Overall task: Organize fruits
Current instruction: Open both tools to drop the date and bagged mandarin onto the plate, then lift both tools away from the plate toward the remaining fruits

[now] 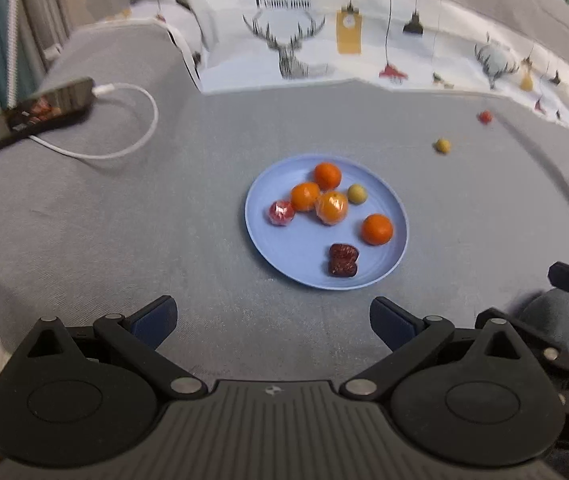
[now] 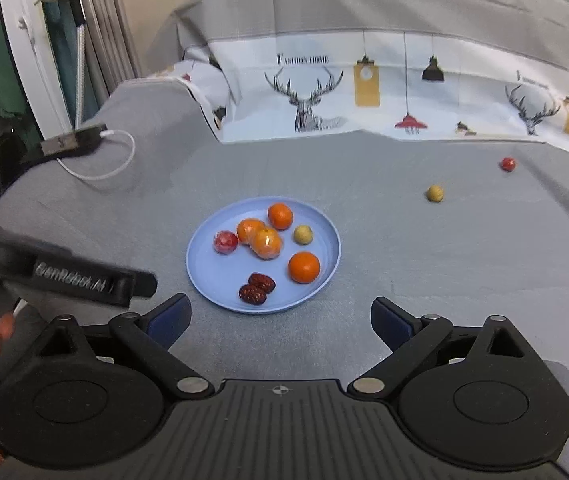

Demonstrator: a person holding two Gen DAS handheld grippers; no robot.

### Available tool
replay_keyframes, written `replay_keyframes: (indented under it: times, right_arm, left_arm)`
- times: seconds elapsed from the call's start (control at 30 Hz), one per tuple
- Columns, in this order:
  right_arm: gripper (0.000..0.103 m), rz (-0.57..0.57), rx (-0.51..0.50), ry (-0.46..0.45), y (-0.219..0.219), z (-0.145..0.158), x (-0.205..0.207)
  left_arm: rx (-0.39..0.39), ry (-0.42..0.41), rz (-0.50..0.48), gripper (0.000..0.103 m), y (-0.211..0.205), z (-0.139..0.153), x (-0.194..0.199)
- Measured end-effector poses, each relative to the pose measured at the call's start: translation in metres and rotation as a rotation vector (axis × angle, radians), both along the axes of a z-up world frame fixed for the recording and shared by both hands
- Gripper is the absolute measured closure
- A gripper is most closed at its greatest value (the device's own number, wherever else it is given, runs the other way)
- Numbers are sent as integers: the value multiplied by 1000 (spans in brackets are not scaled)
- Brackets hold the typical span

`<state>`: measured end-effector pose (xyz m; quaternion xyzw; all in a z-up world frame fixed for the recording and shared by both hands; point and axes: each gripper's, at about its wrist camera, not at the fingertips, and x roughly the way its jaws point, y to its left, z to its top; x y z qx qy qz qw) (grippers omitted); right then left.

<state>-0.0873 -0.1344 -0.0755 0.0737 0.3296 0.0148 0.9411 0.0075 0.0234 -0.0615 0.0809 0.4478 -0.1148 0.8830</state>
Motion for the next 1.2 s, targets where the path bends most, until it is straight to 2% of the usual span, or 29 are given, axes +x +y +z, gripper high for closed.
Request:
replay_keyframes:
  times: [0.3, 0.63, 0.83, 1.2]
  right_arm:
    - [1, -8, -28, -126, 0, 26, -44]
    - [1, 2, -42, -202, 4, 39, -69]
    - [1, -6, -44, -216, 3, 42, -75]
    - [1, -29, 13, -190, -11, 34, -66]
  left_arm:
    - [-2, -119, -18, 0, -9, 37, -38]
    - [-19, -169, -12, 0, -5, 56, -63]
    - [-19, -207, -22, 0, -8, 64, -73]
    - [24, -193, -26, 0, -18, 58, -62]
